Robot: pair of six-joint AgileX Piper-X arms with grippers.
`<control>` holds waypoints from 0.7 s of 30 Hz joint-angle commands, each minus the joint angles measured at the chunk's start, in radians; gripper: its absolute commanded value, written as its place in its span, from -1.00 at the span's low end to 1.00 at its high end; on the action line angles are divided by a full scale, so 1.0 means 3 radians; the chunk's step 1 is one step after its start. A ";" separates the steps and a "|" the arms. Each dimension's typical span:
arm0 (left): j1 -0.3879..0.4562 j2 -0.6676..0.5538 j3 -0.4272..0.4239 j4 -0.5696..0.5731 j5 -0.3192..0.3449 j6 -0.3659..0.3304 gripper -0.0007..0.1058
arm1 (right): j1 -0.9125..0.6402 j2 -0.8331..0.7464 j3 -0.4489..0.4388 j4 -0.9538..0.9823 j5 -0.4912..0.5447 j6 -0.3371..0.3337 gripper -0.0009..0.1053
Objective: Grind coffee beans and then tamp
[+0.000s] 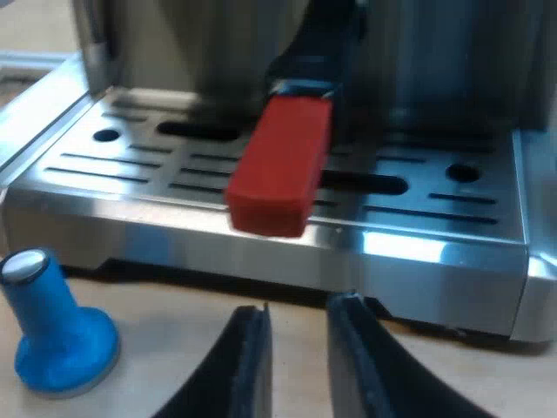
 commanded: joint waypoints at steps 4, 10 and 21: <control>-0.0017 -0.0015 -0.0006 -0.0032 0.0014 -0.0040 0.30 | -0.0002 -0.0004 -0.0002 -0.0041 0.0026 -0.0007 -0.63; -0.0017 -0.0015 -0.0006 -0.0032 0.0014 -0.0040 0.30 | -0.0002 -0.0004 -0.0002 -0.0204 0.0026 -0.0007 -0.63; -0.0017 -0.0015 -0.0006 -0.0032 0.0014 -0.0040 0.30 | -0.0294 -0.0004 -0.0002 -0.0369 -0.0199 -0.0007 -0.63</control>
